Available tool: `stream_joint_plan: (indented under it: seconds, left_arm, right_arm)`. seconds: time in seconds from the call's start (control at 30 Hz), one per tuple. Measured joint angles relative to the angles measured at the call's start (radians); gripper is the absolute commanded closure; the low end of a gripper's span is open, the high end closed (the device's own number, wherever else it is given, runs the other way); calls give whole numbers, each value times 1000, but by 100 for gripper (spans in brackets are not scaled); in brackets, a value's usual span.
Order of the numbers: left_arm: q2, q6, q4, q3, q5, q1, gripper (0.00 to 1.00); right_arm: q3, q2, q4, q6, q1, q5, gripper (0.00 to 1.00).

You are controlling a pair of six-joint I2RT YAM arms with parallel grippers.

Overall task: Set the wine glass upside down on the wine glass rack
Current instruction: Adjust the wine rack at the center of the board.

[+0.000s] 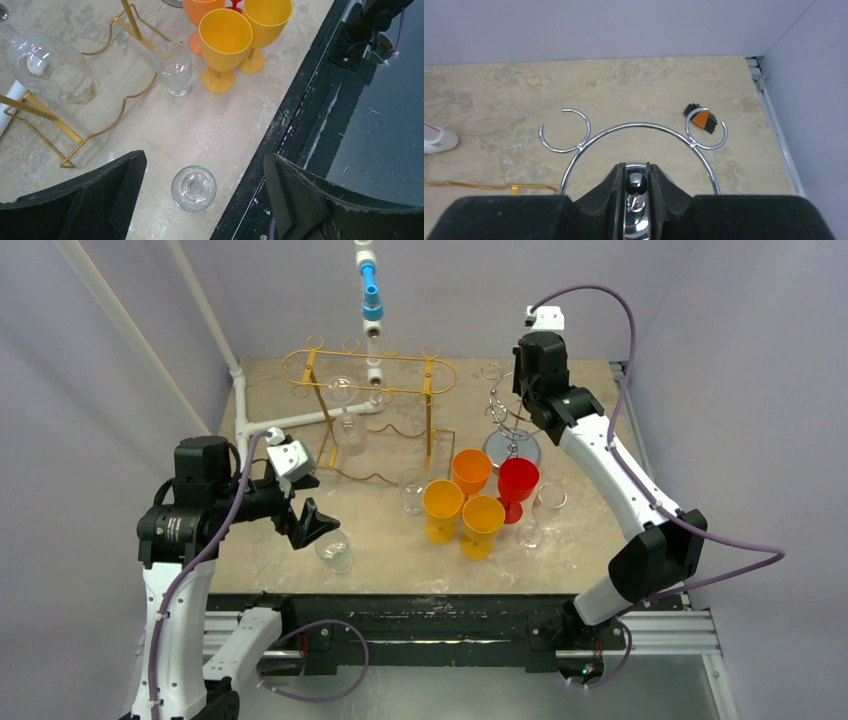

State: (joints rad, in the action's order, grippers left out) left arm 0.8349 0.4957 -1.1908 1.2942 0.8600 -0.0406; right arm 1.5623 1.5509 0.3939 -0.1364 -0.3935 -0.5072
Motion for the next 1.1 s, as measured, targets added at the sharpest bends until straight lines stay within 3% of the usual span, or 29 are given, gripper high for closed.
stream_joint_plan:
  seconds: [0.13, 0.33, 0.47, 0.7, 1.1]
  left_arm:
    - [1, 9, 0, 0, 16, 0, 5]
    - [9, 26, 2, 0, 23, 0, 5]
    - [16, 40, 7, 0, 23, 0, 5]
    - [32, 50, 8, 0, 23, 0, 5]
    - [38, 51, 22, 0, 23, 0, 5]
  right_arm:
    - [-10, -1, -22, 8, 13, 5, 92]
    - [-33, -24, -53, 49, 74, 110, 86]
    - [-54, -41, -73, 101, 109, 179, 92]
    - [-66, -52, -74, 214, 115, 268, 99]
    - [-116, -92, -112, 321, 128, 382, 100]
